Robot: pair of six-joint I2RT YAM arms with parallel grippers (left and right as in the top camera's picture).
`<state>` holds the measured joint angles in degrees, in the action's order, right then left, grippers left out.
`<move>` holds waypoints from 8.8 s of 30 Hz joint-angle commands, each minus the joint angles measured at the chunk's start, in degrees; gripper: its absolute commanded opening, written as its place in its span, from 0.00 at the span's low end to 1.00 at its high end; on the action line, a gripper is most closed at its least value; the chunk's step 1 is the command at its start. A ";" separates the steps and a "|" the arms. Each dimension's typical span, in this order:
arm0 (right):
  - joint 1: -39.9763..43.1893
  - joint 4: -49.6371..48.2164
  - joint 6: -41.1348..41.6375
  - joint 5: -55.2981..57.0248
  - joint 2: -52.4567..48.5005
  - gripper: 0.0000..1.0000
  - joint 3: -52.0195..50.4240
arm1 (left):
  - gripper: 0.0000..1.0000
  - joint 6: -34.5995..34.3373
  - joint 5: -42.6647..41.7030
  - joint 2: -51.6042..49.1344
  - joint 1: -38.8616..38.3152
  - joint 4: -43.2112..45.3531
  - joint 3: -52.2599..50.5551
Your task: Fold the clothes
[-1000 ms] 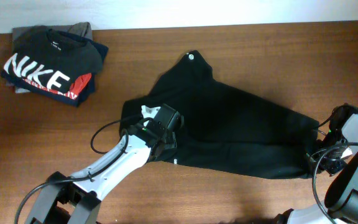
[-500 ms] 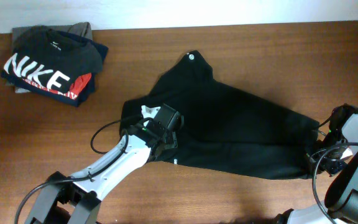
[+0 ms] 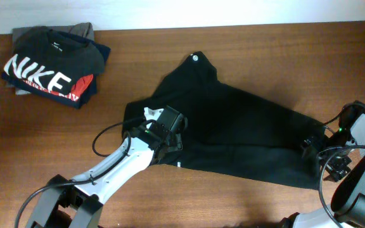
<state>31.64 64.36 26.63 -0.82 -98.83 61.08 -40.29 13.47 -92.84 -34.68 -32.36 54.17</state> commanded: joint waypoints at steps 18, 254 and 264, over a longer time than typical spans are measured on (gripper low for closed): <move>0.24 -1.31 -6.95 -7.78 0.98 0.98 1.14 | 0.93 25.90 -5.03 -0.15 8.72 -2.19 7.10; -47.63 -9.84 -21.73 -7.48 -2.78 0.20 16.57 | 0.99 15.87 -21.51 -8.57 25.68 -20.85 19.82; -39.12 9.57 -17.14 -7.50 2.01 0.99 20.55 | 0.99 29.88 -25.14 -8.33 13.07 -20.85 19.82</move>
<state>-9.15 71.64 7.79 -8.84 -97.14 81.93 -15.42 -9.72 -100.73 -16.80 -53.36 72.99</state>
